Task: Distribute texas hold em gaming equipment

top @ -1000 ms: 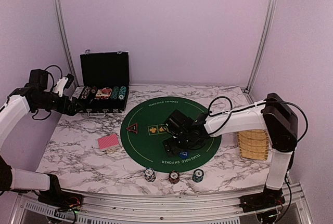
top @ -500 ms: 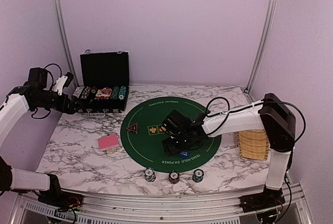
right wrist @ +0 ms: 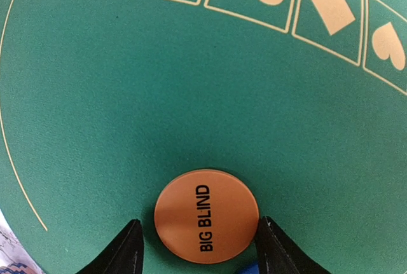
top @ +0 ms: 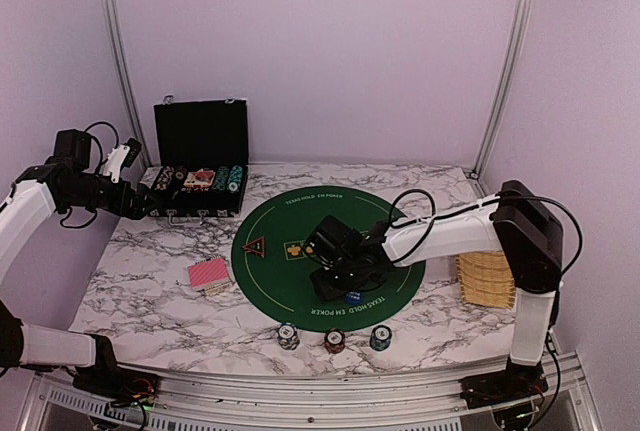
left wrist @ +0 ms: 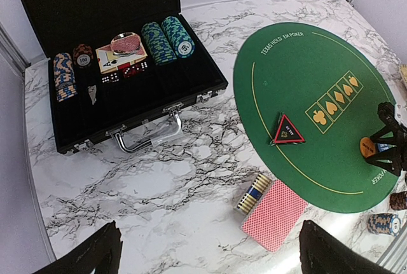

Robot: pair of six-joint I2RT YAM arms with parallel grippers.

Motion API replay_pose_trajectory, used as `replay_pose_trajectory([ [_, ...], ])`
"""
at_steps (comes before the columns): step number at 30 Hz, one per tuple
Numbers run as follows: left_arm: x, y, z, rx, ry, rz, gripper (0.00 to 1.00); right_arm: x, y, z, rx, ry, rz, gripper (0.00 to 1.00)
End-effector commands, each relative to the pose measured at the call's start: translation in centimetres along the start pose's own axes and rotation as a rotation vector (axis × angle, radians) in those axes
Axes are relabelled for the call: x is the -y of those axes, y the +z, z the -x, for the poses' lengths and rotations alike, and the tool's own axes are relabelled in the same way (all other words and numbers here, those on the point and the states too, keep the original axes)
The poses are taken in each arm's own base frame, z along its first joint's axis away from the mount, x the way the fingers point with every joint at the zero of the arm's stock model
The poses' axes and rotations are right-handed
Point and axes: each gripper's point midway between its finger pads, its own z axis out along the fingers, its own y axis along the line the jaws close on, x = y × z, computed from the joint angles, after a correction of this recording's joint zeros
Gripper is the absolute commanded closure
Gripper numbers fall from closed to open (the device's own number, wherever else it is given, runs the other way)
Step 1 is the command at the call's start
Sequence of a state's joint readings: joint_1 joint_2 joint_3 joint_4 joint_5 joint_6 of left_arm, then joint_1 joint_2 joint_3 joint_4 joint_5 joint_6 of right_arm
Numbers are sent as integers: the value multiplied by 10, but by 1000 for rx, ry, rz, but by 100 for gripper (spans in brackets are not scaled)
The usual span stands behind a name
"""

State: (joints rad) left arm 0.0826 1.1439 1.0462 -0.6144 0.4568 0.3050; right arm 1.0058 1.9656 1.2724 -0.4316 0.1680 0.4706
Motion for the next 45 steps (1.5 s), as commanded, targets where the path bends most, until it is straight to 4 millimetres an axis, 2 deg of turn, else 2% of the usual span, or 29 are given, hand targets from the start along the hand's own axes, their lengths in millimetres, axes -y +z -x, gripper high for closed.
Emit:
replay_pose_trajectory([
  [1,4,-6,5,10,16,-16,1,0,2,8,7,-17,-35,43],
  [7,3,-6,6,10,15,-14,1,6,4,12,11,-22,-63,45],
  [14,3,-5,6,7,14,-16,1,23,8,23,21,-8,-91,49],
  [20,3,-4,5,4,14,-16,1,22,5,29,30,-7,-89,50],
  [25,3,-3,5,-1,12,-20,1,22,2,17,11,6,-76,34],
  [30,4,-3,6,2,10,-28,1,21,-4,5,7,29,-61,33],
  [37,4,-3,7,5,10,-28,1,15,-2,0,1,31,-48,45],
  [45,4,-5,7,7,13,-22,1,23,5,13,24,43,-83,52],
])
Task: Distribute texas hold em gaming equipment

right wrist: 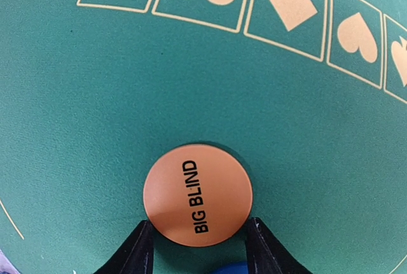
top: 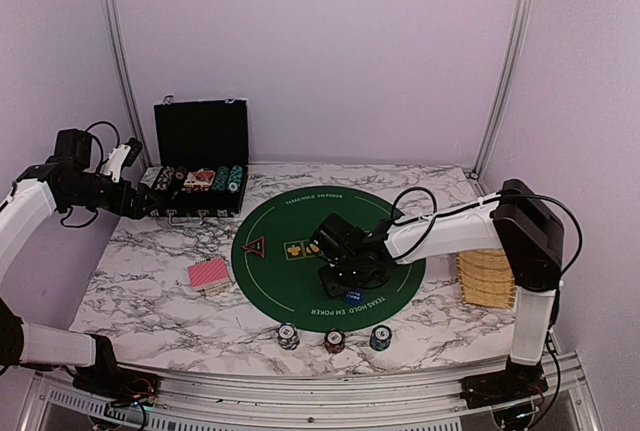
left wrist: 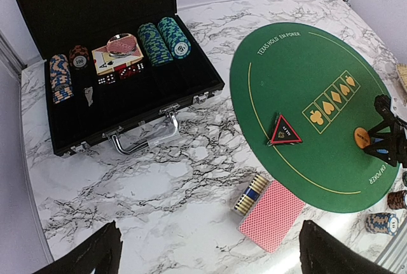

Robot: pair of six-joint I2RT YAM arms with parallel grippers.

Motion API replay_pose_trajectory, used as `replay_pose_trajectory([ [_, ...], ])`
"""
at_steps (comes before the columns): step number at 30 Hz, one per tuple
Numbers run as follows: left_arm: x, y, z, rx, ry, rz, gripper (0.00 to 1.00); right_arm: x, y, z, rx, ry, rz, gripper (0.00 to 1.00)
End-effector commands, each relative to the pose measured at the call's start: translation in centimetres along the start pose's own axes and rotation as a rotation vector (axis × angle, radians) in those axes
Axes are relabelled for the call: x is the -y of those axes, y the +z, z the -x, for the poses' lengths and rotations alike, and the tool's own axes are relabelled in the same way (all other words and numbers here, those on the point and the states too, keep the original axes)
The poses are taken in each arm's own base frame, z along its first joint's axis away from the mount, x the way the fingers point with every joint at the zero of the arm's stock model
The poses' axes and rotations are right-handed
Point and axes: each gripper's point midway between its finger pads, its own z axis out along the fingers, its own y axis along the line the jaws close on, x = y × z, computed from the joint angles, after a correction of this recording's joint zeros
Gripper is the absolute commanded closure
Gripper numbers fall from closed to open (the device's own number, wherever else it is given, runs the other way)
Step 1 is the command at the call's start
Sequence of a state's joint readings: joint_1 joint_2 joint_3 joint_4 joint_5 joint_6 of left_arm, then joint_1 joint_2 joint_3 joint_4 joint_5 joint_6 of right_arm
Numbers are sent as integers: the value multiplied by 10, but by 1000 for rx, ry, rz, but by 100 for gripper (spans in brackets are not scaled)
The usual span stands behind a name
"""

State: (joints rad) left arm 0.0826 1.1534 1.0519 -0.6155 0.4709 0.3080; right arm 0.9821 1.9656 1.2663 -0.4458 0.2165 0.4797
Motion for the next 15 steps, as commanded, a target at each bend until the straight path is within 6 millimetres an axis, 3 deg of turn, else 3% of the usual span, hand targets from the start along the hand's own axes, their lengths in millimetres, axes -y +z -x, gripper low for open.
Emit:
replay_pose_trajectory([
  [1,2,-6,5,7,12,-7,1,4,5,13,23,23,-23,52],
  [15,3,-9,5,12,21,-2,1,17,20,59,111,94,-90,57],
])
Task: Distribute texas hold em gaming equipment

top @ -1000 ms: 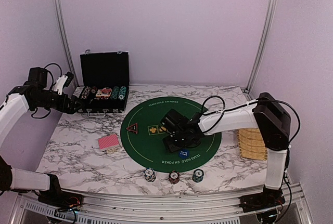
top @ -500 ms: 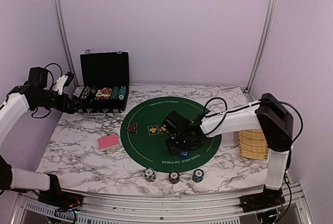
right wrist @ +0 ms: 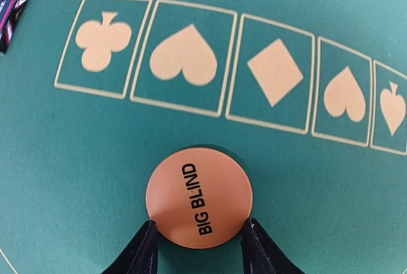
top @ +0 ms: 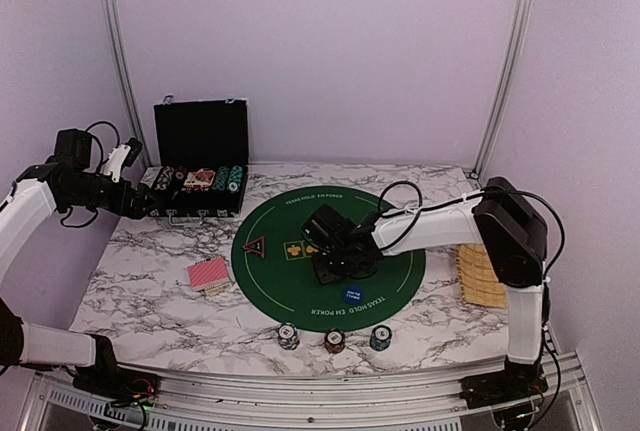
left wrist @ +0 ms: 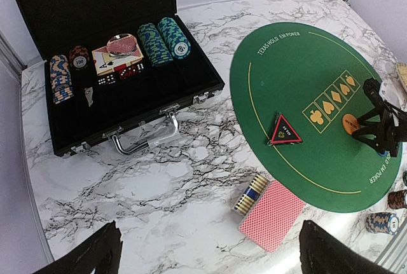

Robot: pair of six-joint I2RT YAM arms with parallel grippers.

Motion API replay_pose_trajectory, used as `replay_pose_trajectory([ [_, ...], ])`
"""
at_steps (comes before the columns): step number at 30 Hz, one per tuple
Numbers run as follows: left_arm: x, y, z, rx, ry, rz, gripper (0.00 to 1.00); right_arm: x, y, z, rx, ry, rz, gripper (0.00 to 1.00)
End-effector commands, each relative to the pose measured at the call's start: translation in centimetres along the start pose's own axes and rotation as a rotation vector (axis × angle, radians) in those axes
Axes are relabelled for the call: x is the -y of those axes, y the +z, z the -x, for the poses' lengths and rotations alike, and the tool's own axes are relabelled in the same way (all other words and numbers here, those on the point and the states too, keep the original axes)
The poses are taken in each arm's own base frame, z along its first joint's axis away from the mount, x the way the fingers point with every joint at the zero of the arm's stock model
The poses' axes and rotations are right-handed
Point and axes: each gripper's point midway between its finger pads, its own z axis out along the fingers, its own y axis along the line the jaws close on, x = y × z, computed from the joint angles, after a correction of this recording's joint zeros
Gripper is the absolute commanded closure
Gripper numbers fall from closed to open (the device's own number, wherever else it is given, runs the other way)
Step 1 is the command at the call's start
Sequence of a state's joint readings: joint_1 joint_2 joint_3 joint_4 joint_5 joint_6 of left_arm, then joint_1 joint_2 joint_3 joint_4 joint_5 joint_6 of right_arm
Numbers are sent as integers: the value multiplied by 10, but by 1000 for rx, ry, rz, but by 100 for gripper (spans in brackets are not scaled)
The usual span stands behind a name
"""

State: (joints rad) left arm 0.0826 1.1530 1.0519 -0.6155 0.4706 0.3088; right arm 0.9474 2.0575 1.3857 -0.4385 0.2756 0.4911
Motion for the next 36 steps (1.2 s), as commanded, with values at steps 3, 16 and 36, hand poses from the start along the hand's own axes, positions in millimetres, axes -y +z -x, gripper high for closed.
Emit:
replay_pose_trajectory([
  [3,3,-8,4,10,19,-4,1,14,10,36,67,59,-45,58],
  [16,2,-6,-3,-6,22,6,1,37,39,86,92,85,-59,61],
  [36,2,-8,-6,-15,47,12,1,24,6,96,124,72,29,27],
])
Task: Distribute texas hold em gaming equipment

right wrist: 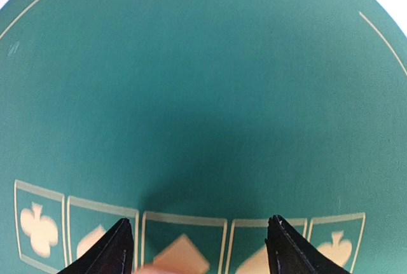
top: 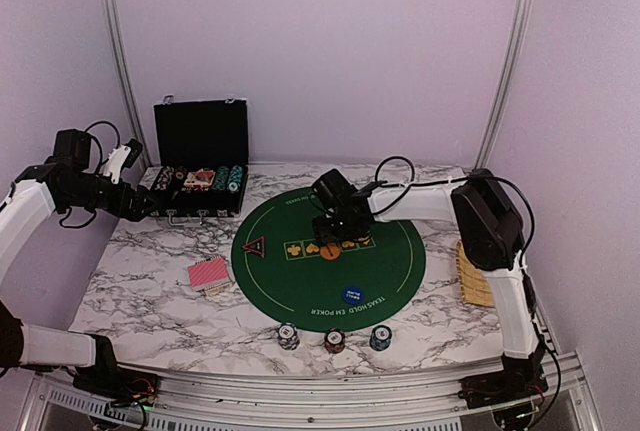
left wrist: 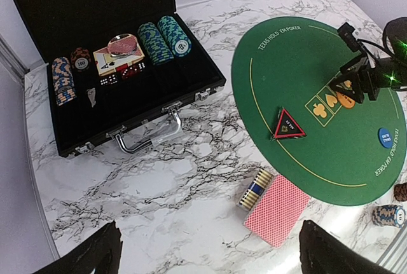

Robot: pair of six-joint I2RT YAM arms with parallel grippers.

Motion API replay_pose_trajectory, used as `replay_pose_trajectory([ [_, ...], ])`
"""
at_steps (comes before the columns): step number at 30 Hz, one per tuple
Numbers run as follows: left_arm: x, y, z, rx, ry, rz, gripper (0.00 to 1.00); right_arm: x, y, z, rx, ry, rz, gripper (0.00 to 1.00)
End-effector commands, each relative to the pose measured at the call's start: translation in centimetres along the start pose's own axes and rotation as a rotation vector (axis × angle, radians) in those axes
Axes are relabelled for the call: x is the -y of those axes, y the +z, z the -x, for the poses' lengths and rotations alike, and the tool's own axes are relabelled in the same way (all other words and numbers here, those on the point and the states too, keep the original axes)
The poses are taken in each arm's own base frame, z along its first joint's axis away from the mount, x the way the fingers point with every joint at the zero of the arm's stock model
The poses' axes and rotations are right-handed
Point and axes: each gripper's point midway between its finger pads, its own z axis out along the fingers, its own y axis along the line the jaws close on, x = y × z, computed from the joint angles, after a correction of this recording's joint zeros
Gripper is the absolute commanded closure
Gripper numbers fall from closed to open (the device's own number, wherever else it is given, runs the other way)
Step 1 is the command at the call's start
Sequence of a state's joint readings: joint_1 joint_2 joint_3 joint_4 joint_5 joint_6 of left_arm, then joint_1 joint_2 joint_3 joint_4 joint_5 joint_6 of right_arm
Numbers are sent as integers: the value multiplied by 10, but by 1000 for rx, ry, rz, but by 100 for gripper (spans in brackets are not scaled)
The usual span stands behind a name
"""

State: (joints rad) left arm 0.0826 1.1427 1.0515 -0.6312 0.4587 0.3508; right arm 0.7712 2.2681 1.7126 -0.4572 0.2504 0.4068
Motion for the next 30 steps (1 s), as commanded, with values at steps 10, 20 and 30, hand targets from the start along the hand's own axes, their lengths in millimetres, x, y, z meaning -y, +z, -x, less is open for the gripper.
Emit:
replay_pose_trajectory([
  [10,5,-7,-3,1,11,-6,1,-23,-43,-53,-26,21,78,31],
  [20,5,-9,0,9,7,-5,1,-17,-24,-55,-44,32,51,47],
  [30,5,-10,1,11,8,-1,1,-8,-12,-38,-21,61,26,58],
])
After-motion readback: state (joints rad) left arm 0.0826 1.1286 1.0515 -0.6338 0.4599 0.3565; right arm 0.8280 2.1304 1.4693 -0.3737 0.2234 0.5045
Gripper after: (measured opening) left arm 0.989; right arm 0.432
